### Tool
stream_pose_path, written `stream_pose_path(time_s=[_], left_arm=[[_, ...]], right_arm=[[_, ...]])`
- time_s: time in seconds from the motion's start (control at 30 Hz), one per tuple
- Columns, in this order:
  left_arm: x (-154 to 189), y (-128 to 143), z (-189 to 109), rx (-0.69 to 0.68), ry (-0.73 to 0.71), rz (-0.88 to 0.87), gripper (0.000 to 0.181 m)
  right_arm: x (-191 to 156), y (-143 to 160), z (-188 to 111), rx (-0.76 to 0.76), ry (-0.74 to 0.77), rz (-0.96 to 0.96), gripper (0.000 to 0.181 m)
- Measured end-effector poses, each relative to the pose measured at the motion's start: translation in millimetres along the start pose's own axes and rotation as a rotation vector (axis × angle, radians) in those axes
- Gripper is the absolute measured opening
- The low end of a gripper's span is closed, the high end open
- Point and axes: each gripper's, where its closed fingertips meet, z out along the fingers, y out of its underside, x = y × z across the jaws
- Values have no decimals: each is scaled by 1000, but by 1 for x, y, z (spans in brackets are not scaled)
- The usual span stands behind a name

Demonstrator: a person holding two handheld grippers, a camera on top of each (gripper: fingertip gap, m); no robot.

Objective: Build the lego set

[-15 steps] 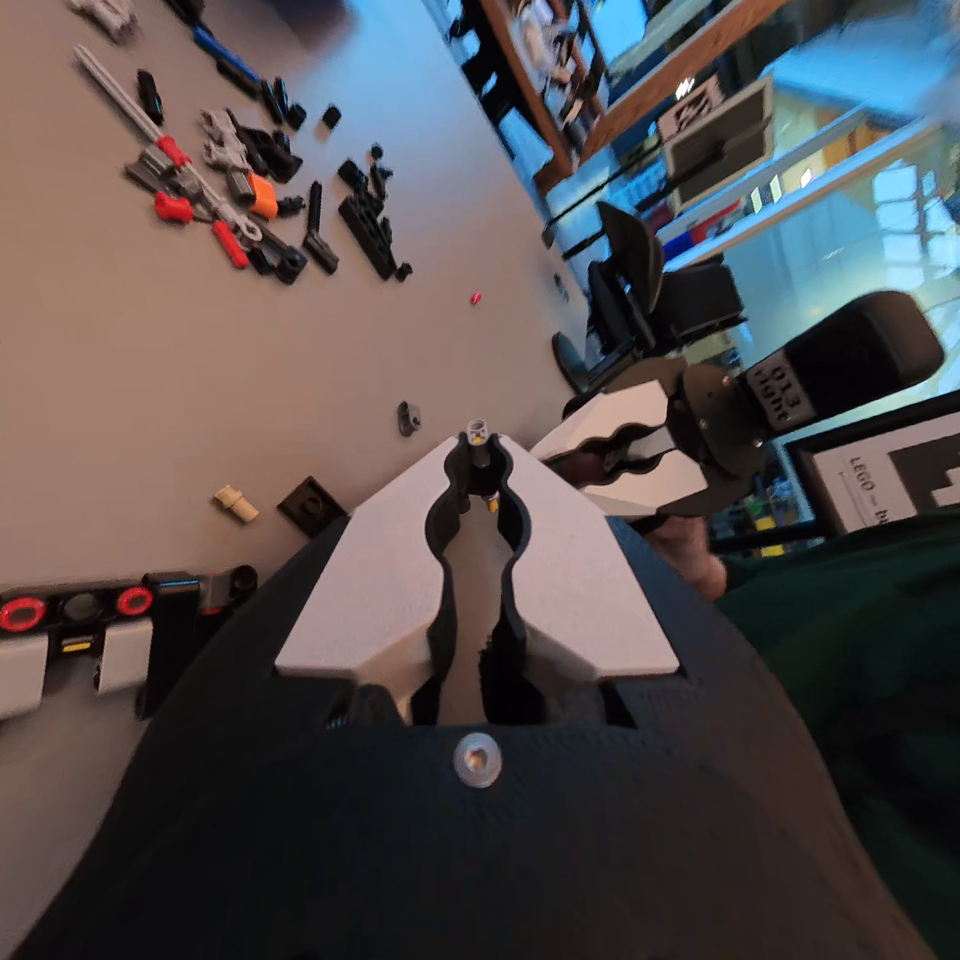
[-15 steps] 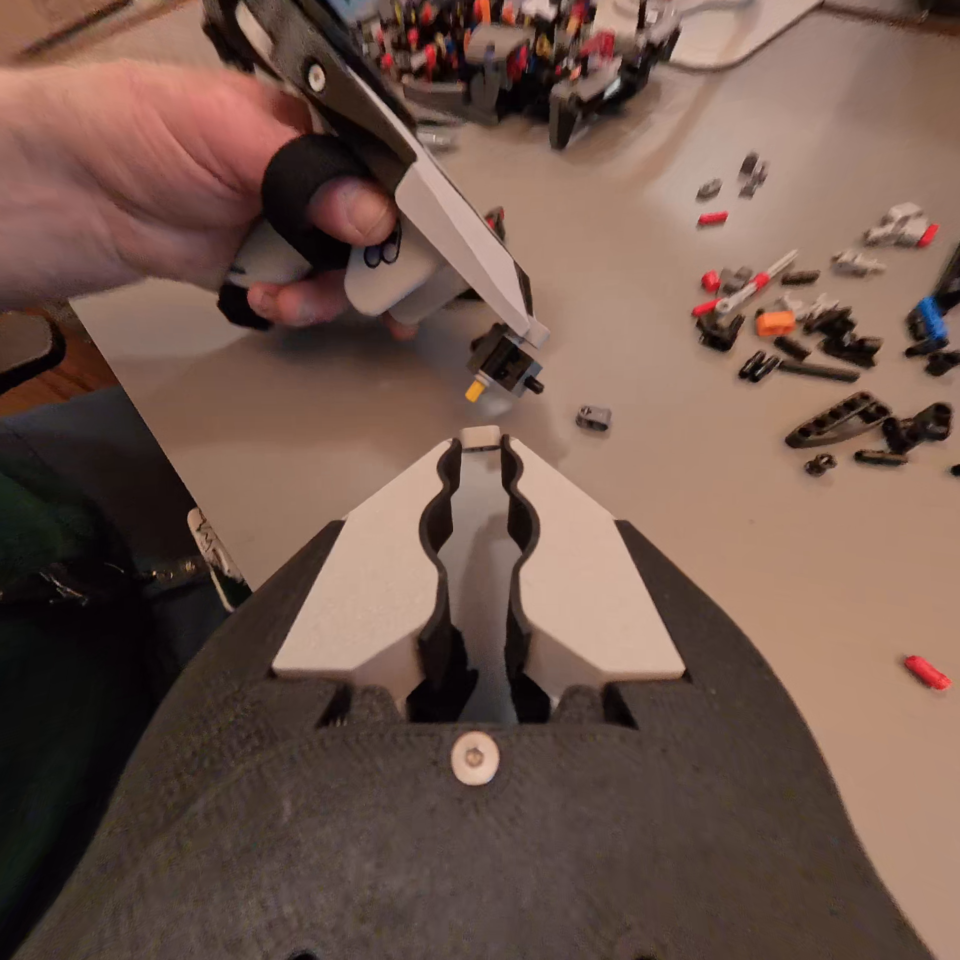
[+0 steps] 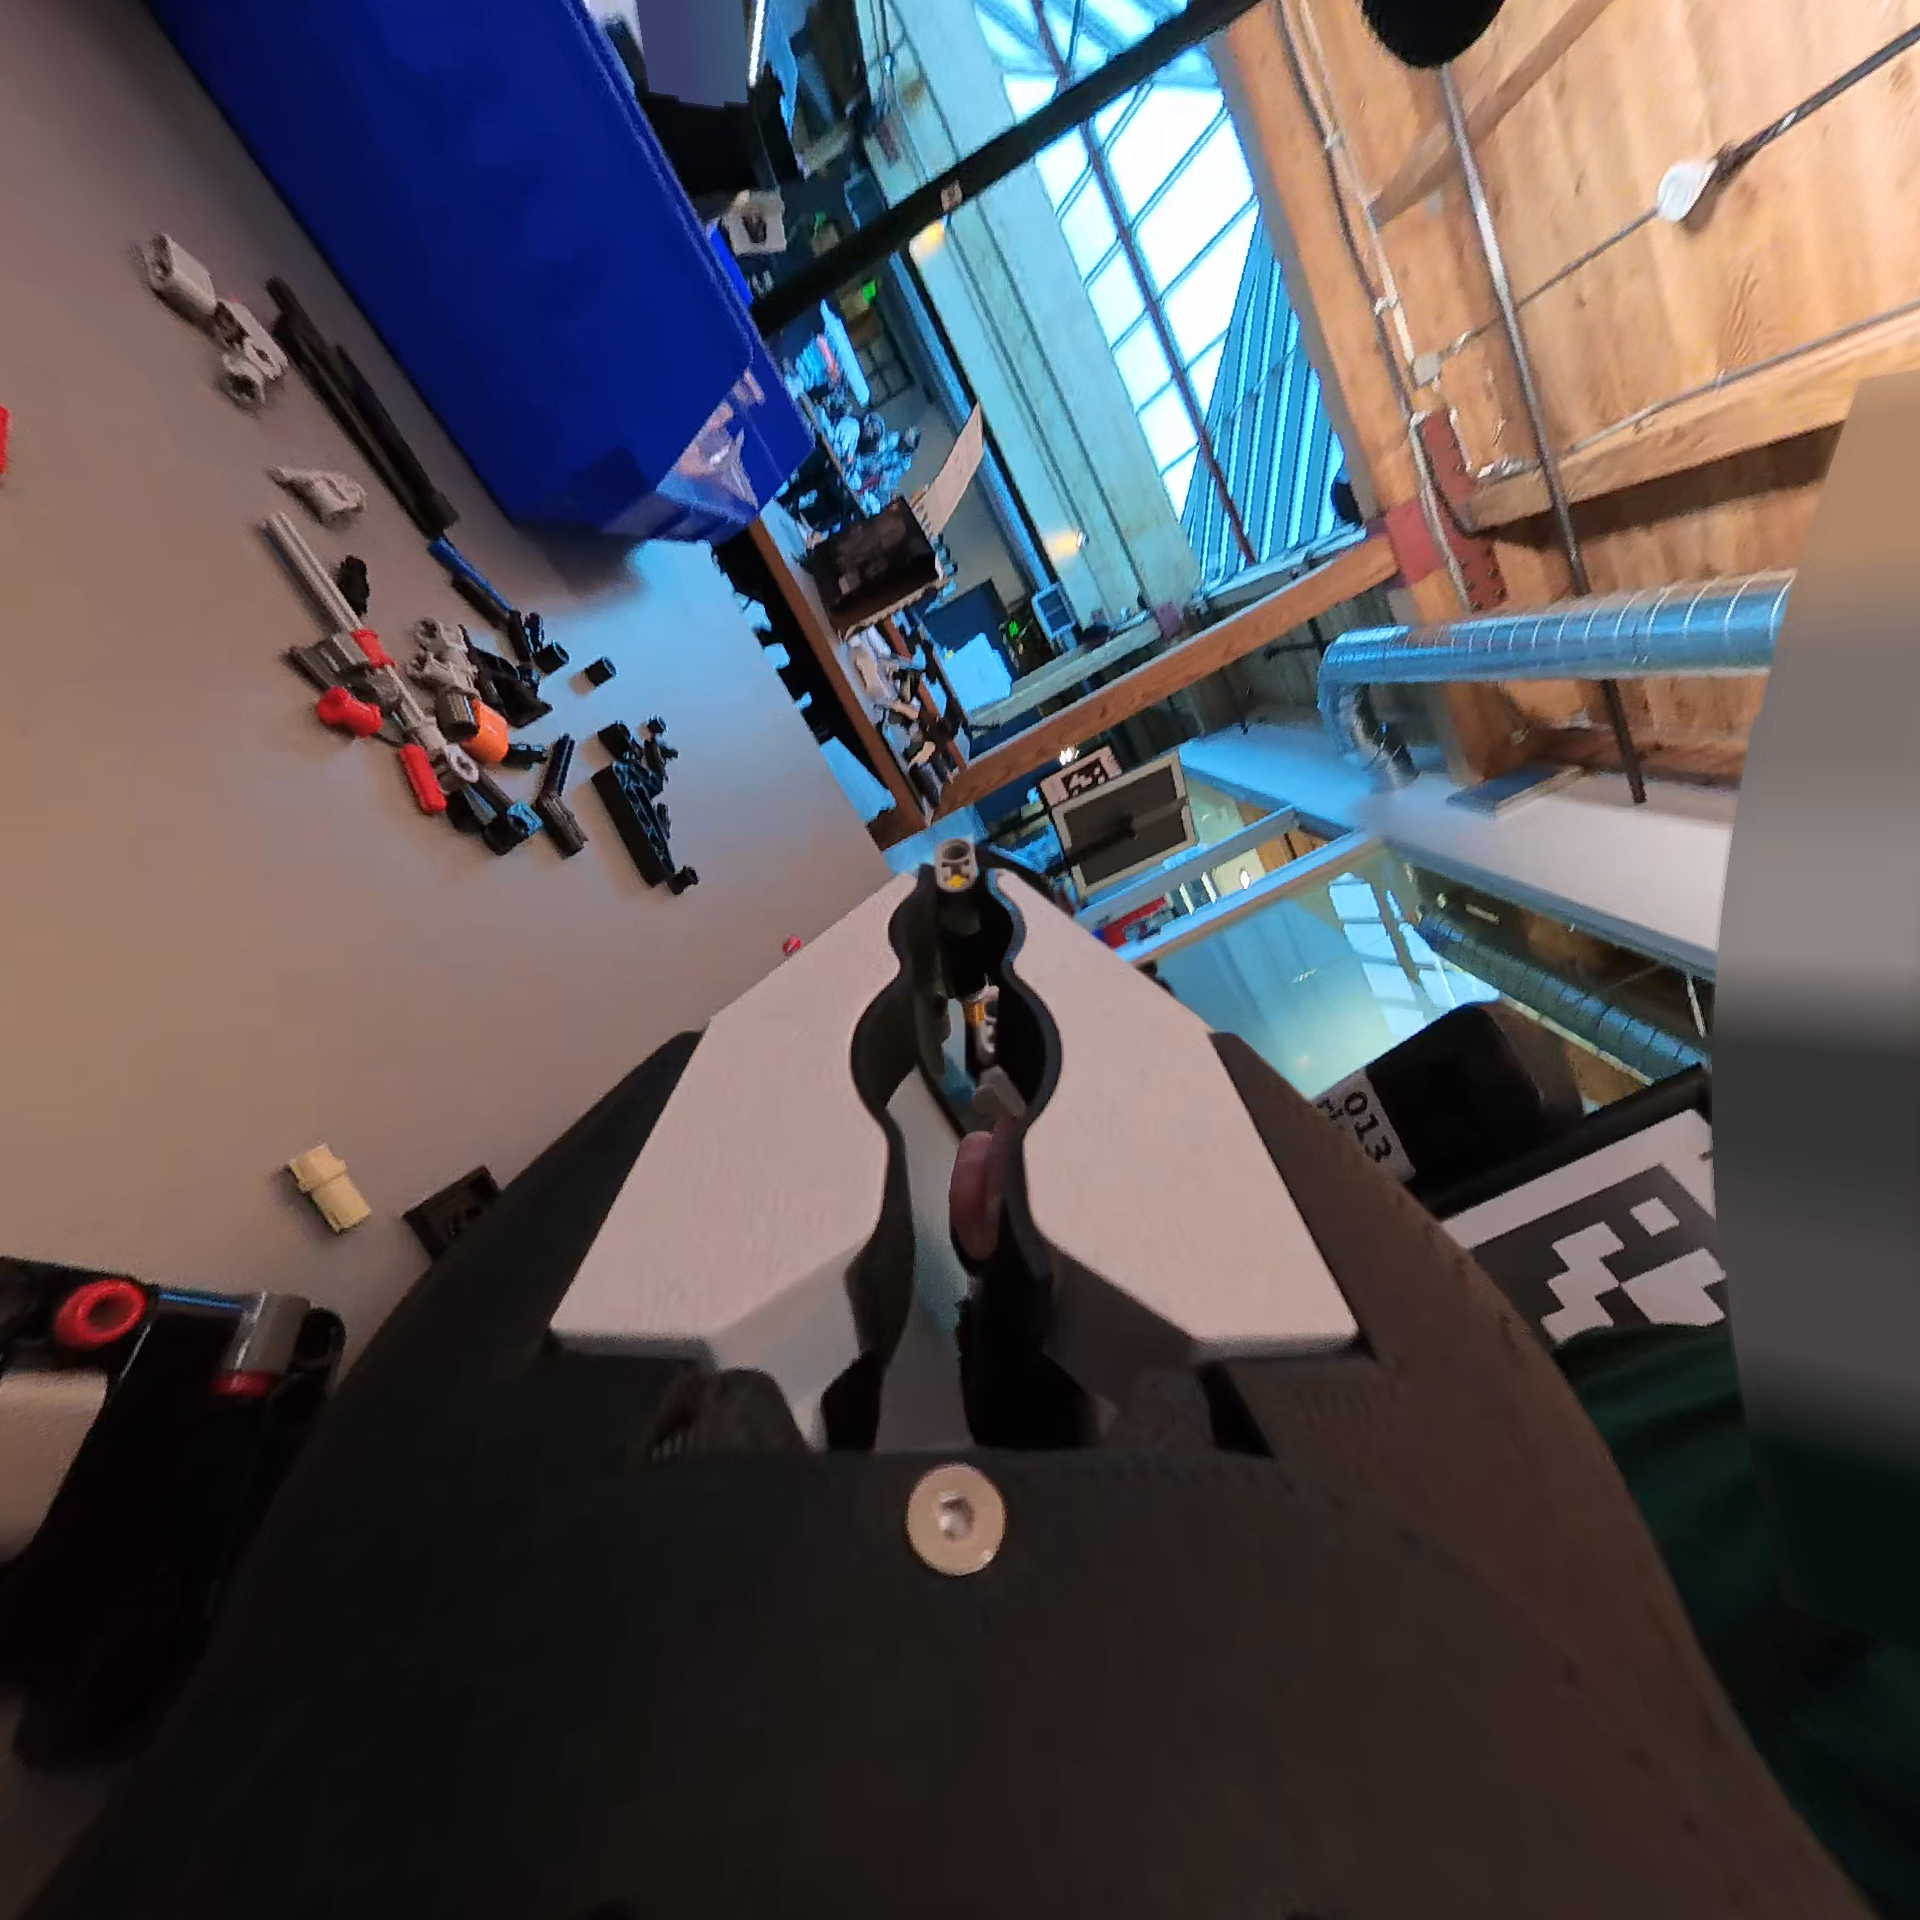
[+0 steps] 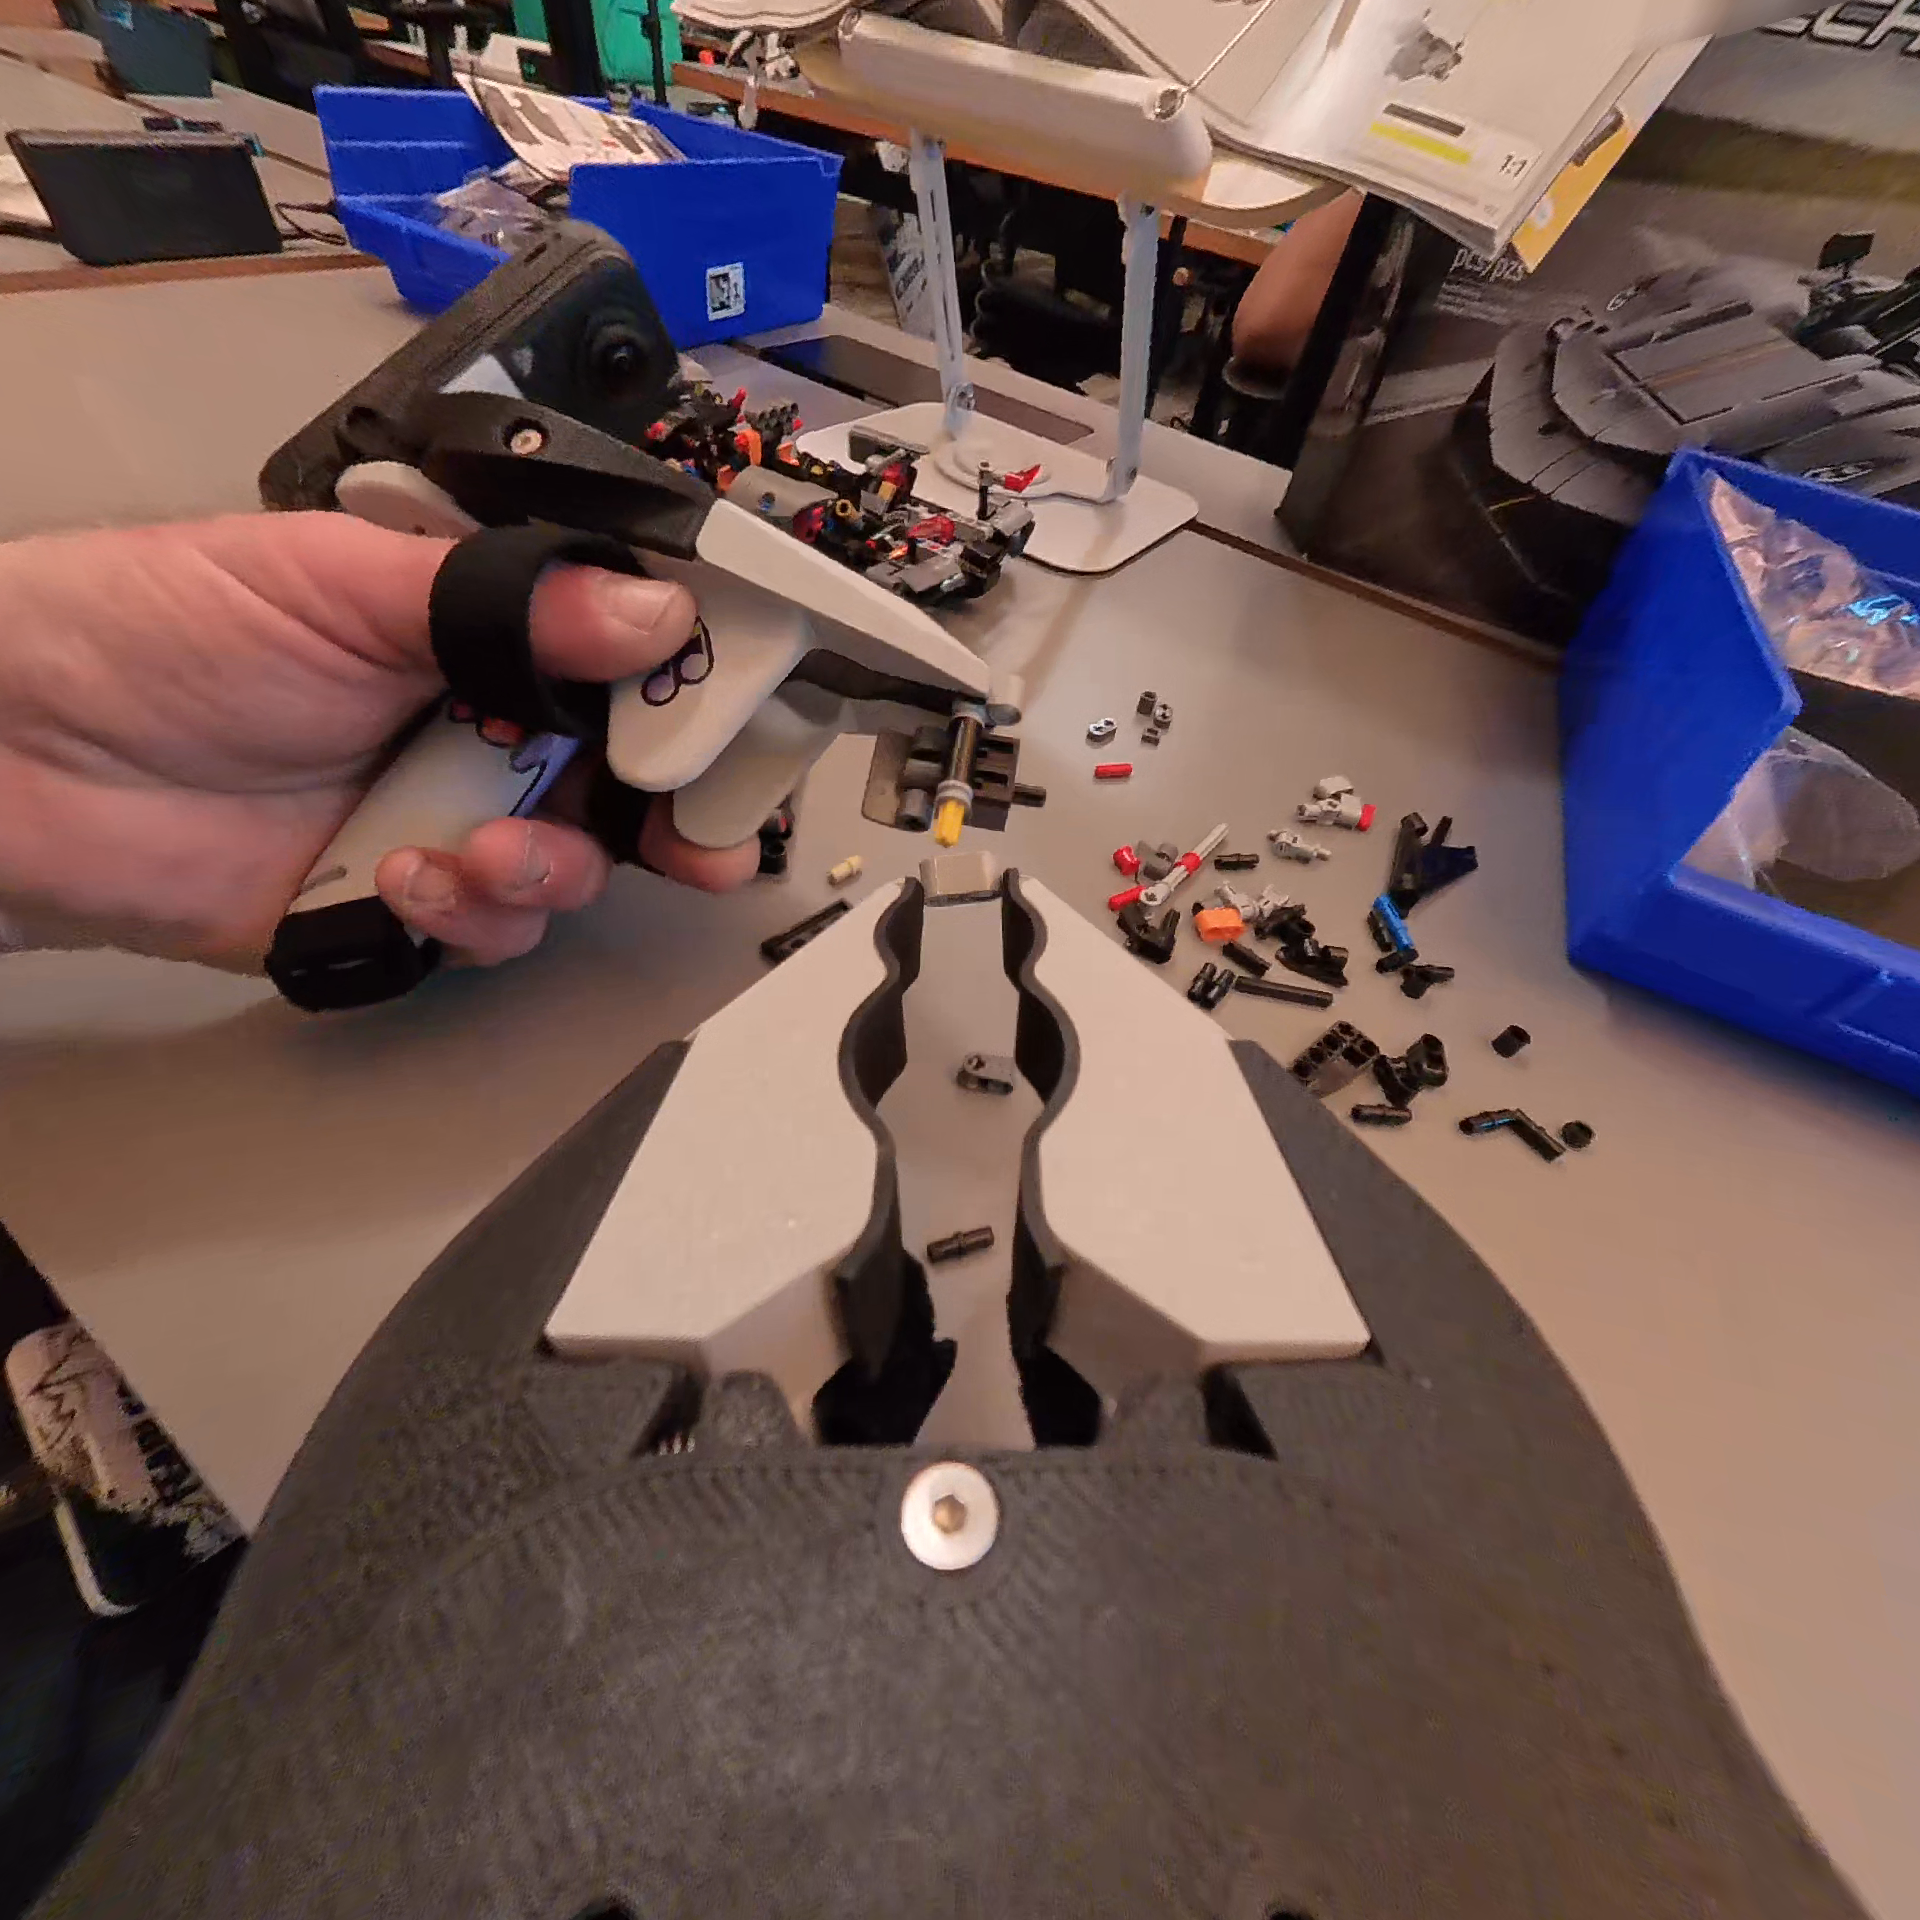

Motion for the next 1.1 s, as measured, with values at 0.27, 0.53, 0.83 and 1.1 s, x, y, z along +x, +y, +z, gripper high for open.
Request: stream_pose_path(time_s=[0.27,0.53,0.83,1.1], left_arm=[[4,-8,7,92,9,34,5],[1,-10,7,118,0,54,5],[2,-12,7,135,-21,104,5],[7,-14,8,156,-8,126,5]], right_arm=[[12,-4,10,0,63,-32,13],[18,-5,14,-8,67,-22,13],[17,-6,17,-10,51,0,13],[17,-8,17,15,39,25,13]])
